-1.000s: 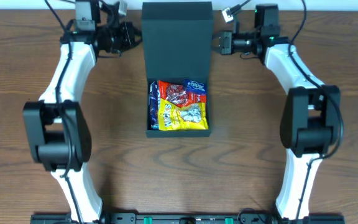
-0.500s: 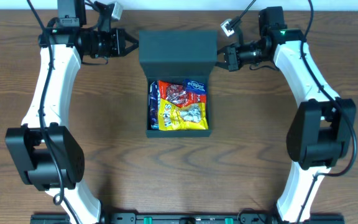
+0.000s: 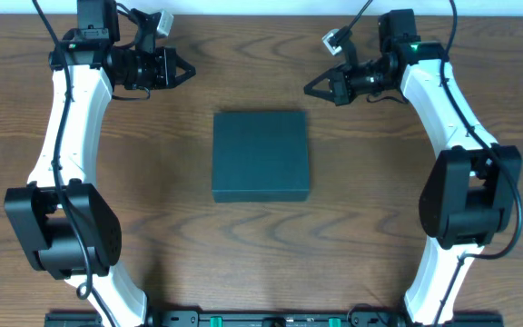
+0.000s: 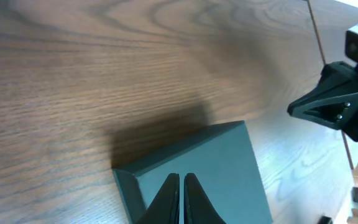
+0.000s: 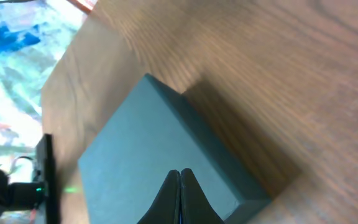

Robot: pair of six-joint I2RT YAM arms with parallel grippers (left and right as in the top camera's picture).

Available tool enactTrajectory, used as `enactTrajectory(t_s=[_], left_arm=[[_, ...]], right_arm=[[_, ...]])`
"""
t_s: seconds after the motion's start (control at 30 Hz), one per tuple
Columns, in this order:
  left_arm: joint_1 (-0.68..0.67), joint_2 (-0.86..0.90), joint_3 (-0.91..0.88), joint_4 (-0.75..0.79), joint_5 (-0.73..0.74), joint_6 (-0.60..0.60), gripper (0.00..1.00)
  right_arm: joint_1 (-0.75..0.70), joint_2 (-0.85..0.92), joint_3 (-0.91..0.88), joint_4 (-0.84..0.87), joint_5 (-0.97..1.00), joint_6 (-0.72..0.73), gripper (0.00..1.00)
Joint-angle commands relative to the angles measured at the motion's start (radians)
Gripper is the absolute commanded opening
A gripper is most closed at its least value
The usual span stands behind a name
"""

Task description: Pack container

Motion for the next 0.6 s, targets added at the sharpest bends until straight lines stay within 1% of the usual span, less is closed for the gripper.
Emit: enactTrajectory(t_s=[0.0,0.1,0.2,0.33,0.43,0.5,0.57], left_arm=[[0.01,-0.027,0.016,-0.009,-0.026,0.002,0.06],[0.019,-0.037,0.016,-0.043,-0.038,-0.008,0.06],[0.034,-0.08,0.016,-0.132,-0.076,-0.003,0.06],[0.039,-0.17,0.016,-0.236,-0.139,0.05,0.06],[0.039,-0.252,0.012,-0.317,-0.151,0.108,0.06],[0.039,-0.314,-0.001,-0.366,-0.15,0.144,0.06],[0.039,-0.376,-0.019,-0.395,-0.149,0.162,0.06]], right_arm=[[-0.004,-0.024,0.002,0.035,0.026,-0.01,0.01],[-0.005,-0.028,0.003,0.093,0.026,-0.01,0.01],[-0.005,-0.032,0.029,0.121,0.028,0.035,0.01],[-0.005,-0.071,0.063,0.084,0.029,0.049,0.01],[-0.002,-0.147,0.063,0.044,0.071,0.048,0.01],[0.013,-0.213,0.063,-0.012,0.132,0.021,0.01],[0.032,-0.277,0.063,-0.077,0.148,-0.022,0.01]])
